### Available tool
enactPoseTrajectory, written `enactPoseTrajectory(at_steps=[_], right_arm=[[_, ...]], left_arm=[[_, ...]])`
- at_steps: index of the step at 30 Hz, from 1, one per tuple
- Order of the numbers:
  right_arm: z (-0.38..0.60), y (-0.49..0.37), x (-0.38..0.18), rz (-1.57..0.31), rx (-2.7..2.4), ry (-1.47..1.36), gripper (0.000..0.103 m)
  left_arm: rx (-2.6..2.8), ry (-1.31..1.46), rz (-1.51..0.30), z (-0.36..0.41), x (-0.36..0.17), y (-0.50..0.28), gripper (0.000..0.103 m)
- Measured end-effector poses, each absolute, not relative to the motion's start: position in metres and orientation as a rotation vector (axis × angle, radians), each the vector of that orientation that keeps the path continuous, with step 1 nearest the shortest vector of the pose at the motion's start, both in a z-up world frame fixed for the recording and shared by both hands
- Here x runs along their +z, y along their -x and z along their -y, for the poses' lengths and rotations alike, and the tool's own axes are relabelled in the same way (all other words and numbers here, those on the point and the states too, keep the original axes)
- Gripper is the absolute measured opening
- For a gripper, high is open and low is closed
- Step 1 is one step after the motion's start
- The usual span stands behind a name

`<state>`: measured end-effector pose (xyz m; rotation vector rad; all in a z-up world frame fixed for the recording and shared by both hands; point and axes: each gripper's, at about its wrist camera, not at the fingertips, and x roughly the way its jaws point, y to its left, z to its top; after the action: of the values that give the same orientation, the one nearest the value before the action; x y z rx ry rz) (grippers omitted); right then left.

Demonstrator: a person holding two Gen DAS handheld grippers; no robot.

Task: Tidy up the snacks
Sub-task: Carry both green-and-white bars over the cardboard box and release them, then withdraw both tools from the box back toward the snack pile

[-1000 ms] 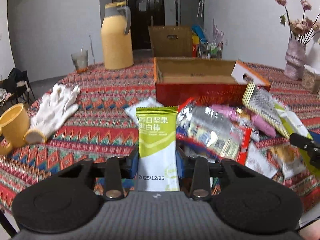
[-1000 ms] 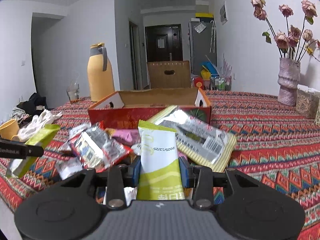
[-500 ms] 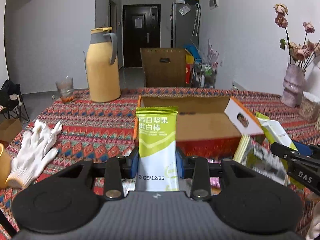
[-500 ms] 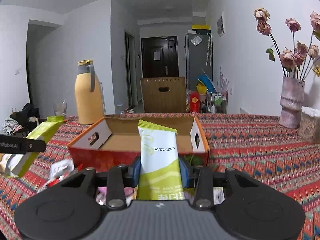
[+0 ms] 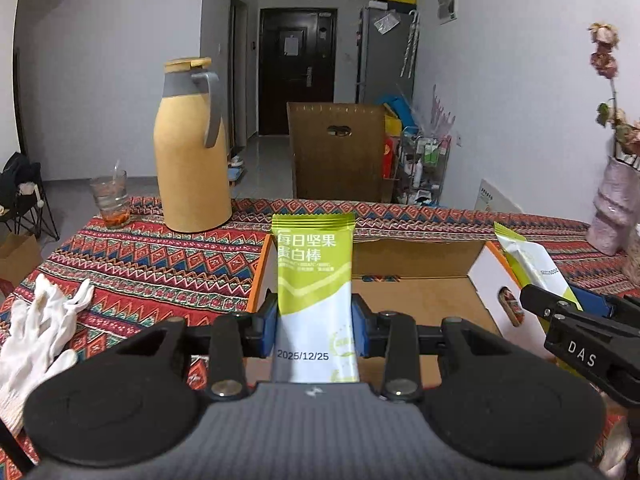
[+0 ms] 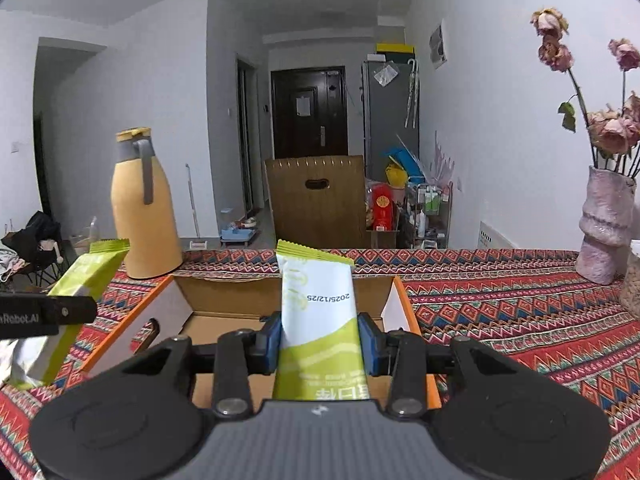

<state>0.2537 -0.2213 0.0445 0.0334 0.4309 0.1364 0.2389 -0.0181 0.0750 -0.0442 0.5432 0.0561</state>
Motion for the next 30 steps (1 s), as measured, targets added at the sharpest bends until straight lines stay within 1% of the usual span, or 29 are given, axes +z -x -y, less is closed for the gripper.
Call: enactPoseTrajectory(at_steps=[8, 15, 18, 19, 20, 21, 22, 23, 24, 25, 30], right_arm=[[0.209, -0.304, 0.017, -0.535, 0.099, -0.021, 0.038], [0.212, -0.320, -0.001, -0.579, 0.083, -0.030, 0.039], [0.211, -0.321, -0.005, -0.586, 0.072, -0.031, 0.041], [0.212, -0.322, -0.005, -0.588, 0.072, -0.036, 0.045], [0.214, -0.320, -0.004, -0.586, 0.069, -0.040, 0.059], [0.214, -0.318, -0.003, -0.575, 0.063, -0.044, 0.076], [0.216, -0.317, -0.002, -0.563, 0.060, -0.046, 0.084], [0.217, -0.314, 0.000, -0.551, 0.061, -0.051, 0.095], [0.219, -0.312, 0.002, -0.541, 0.063, -0.057, 0.100], [0.221, -0.310, 0.004, -0.534, 0.065, -0.064, 0.102], [0.224, -0.305, 0.011, -0.518, 0.073, -0.085, 0.103]], left_arm=[[0.087, 0.073, -0.597, 0.015, 0.050, -0.287, 0.037], [0.073, 0.082, -0.635, 0.014, 0.027, -0.301, 0.037], [0.065, 0.096, -0.640, 0.011, 0.024, -0.301, 0.042], [0.062, 0.099, -0.634, 0.010, 0.024, -0.300, 0.050], [0.059, 0.103, -0.623, 0.010, 0.025, -0.297, 0.061], [0.061, 0.105, -0.613, 0.010, 0.027, -0.295, 0.069], [0.067, 0.107, -0.600, 0.009, 0.028, -0.293, 0.087], [0.076, 0.109, -0.582, 0.009, 0.030, -0.289, 0.097], [0.082, 0.108, -0.560, 0.009, 0.032, -0.286, 0.098], [0.080, 0.111, -0.550, 0.008, 0.034, -0.284, 0.102], [0.063, 0.133, -0.520, 0.007, 0.045, -0.273, 0.103]])
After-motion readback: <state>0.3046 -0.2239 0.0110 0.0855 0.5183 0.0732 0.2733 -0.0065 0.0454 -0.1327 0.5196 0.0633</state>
